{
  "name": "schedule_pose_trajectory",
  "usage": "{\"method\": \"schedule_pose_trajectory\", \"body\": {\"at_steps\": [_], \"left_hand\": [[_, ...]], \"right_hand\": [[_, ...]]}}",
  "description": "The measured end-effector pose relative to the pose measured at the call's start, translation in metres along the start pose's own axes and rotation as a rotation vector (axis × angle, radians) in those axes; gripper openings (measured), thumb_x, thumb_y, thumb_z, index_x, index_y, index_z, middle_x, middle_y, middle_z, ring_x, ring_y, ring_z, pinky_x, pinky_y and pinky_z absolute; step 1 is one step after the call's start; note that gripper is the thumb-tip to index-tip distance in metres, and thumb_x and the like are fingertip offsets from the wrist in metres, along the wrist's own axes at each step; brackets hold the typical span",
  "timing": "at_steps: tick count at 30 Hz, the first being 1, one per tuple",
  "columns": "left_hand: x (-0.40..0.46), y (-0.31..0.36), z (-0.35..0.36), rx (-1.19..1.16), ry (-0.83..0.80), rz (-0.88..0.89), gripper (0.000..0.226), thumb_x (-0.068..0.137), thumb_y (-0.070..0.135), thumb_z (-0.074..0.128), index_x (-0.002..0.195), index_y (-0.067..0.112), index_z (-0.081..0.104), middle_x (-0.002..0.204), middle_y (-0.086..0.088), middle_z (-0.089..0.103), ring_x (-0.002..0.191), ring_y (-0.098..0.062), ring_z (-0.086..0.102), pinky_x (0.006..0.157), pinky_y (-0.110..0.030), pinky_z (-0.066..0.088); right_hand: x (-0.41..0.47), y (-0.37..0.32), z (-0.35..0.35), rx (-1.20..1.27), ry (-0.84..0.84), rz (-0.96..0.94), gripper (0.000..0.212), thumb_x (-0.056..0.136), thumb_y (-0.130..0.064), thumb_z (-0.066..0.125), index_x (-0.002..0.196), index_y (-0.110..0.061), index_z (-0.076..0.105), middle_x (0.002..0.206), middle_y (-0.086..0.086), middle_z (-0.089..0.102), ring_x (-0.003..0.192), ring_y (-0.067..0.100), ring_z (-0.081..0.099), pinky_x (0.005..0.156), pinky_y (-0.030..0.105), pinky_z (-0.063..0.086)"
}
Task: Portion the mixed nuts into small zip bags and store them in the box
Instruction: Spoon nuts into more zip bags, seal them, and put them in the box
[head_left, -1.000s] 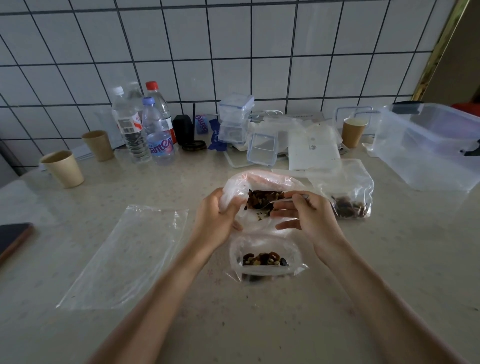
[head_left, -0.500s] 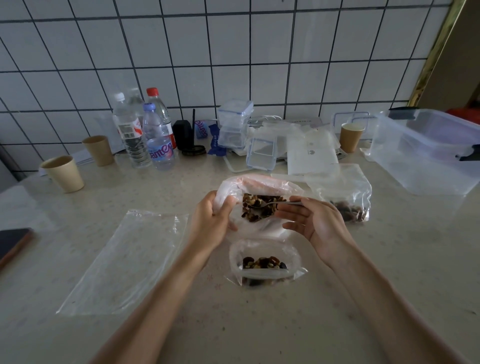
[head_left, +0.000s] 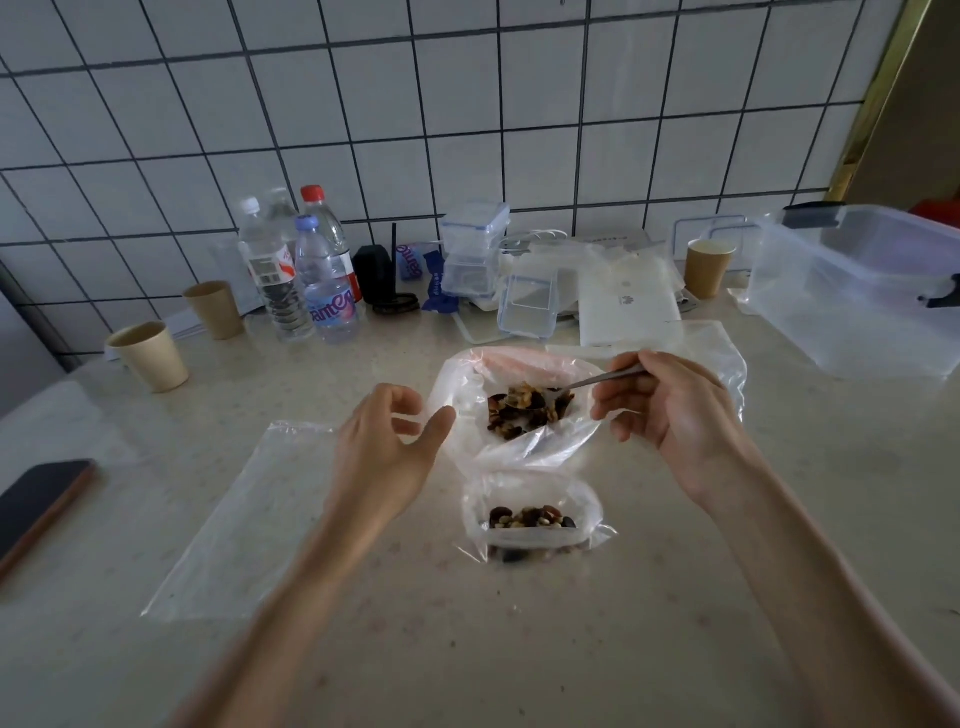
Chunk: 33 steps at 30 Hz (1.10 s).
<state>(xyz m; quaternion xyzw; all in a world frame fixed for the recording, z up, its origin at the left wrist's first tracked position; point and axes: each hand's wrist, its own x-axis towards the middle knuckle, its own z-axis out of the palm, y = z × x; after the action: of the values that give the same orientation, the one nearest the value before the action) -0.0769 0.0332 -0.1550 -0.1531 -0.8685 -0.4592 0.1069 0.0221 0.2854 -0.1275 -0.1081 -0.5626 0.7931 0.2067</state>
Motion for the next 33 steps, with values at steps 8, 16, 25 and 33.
{"method": "schedule_pose_trajectory", "body": {"at_steps": [8, 16, 25, 33], "left_hand": [[-0.051, 0.004, -0.003, 0.011, -0.283, 0.001, 0.031, 0.092, 0.063, 0.063, 0.087, 0.033, 0.068, 0.071, 0.014, 0.074, 0.059, -0.005, 0.071, 0.058, -0.019, 0.049], [-0.053, 0.007, 0.006, -0.091, -0.385, -0.043, 0.025, 0.102, 0.049, 0.058, 0.088, 0.033, 0.071, 0.062, 0.0, 0.074, 0.052, -0.011, 0.068, 0.059, -0.032, 0.053], [-0.049, 0.003, 0.004, 0.131, -0.263, 0.06, 0.026, 0.095, 0.058, 0.06, 0.084, 0.036, 0.068, 0.067, 0.02, 0.07, 0.058, -0.002, 0.067, 0.059, -0.026, 0.05], [0.012, 0.038, 0.006, 0.145, 0.019, 0.502, 0.02, 0.089, 0.038, 0.078, 0.091, 0.023, 0.065, 0.077, 0.014, 0.063, 0.068, -0.004, 0.06, 0.061, -0.021, 0.048]], "right_hand": [[-0.008, -0.011, -0.005, -0.297, -0.225, -0.045, 0.038, 0.111, -0.022, 0.038, 0.089, -0.005, 0.063, 0.07, 0.02, 0.067, 0.059, 0.031, 0.063, 0.046, 0.032, 0.042], [-0.019, -0.01, 0.001, -0.757, -0.379, -0.405, 0.039, 0.11, -0.033, 0.04, 0.082, -0.015, 0.06, 0.062, 0.008, 0.06, 0.054, 0.019, 0.057, 0.052, 0.023, 0.043], [-0.014, -0.006, 0.004, -0.546, -0.218, -0.432, 0.04, 0.11, -0.029, 0.04, 0.08, -0.01, 0.058, 0.055, 0.018, 0.056, 0.047, 0.02, 0.05, 0.048, 0.02, 0.037], [-0.002, 0.003, 0.003, -0.257, 0.064, -0.136, 0.036, 0.111, -0.024, 0.043, 0.088, -0.006, 0.064, 0.063, 0.01, 0.068, 0.05, 0.024, 0.062, 0.04, 0.03, 0.038]]}}
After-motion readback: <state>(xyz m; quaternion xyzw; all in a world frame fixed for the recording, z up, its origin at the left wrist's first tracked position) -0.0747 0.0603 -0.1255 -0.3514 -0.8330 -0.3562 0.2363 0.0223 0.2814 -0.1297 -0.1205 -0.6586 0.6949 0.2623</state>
